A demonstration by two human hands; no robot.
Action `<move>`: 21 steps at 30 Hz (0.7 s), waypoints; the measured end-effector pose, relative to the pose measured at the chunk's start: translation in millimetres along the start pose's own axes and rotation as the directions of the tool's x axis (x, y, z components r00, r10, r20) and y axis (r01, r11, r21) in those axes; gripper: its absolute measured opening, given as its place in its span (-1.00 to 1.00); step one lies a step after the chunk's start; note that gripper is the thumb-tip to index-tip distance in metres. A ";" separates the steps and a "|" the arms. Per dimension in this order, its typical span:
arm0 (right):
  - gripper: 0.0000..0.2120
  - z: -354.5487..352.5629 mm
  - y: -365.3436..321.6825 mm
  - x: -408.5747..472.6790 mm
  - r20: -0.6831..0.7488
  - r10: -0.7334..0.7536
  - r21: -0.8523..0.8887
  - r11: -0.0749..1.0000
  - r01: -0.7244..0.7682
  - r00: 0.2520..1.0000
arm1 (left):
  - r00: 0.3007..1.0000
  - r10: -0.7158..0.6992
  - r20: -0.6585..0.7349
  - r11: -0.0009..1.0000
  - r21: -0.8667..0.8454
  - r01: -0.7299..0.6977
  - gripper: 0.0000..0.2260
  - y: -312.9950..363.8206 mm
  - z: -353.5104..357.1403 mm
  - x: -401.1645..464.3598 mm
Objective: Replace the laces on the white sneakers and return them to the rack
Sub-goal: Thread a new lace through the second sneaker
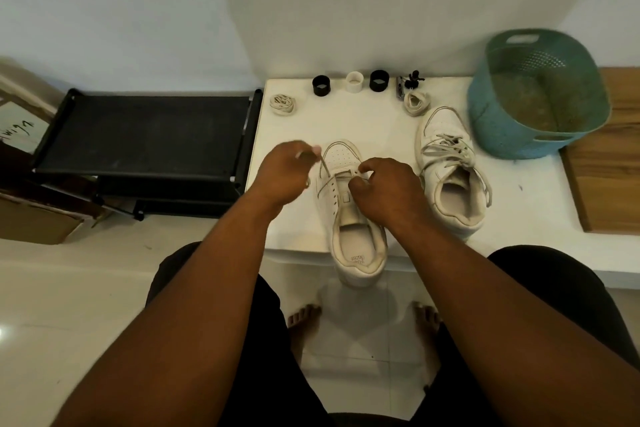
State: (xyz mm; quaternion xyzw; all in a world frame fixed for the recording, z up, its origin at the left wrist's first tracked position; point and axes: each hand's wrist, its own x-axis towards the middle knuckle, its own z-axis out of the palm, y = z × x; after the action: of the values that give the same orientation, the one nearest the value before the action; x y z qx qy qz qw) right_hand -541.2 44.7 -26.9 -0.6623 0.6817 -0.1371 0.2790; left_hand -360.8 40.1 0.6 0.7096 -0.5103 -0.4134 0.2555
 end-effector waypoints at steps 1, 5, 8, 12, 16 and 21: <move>-0.66 -0.6 -0.2 -0.1 0.001 0.008 0.008 1.000 -0.008 1.000 | 0.996 -0.034 -0.082 0.944 -0.330 0.005 -0.79 5.6 -4.5 -1.8; -0.65 1.5 1.1 1.0 0.012 0.025 0.040 0.999 -0.025 1.000 | 0.972 -0.063 -0.225 0.597 -0.789 -0.144 -0.76 17.2 -24.3 -6.2; -0.58 0.6 4.5 5.1 0.027 0.033 0.038 0.999 -0.034 0.999 | 0.978 -0.036 -0.208 0.973 -0.231 -0.013 -0.80 5.7 -29.6 -4.8; -0.81 -21.7 3.1 12.2 0.043 -0.019 0.175 0.984 0.012 0.999 | 0.979 -0.203 -0.008 0.925 0.327 0.194 -0.85 -15.1 -24.7 -0.5; -0.78 -44.5 -2.2 7.8 0.140 -0.089 0.670 0.742 -0.028 0.986 | 0.947 0.270 -0.176 0.927 0.314 -0.206 -0.60 -10.7 -10.5 -6.1; -0.81 -56.1 -8.0 2.9 0.014 -0.212 0.828 0.551 0.108 0.977 | 0.867 0.488 0.100 0.871 0.011 -0.492 -0.64 15.2 22.4 -17.1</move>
State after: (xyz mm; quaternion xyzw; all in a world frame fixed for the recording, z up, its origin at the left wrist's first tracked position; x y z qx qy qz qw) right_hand -566.0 30.9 22.2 -0.5219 0.4595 -0.4260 0.5788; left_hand -389.9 52.1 6.4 0.5413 -0.6924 -0.3587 0.3145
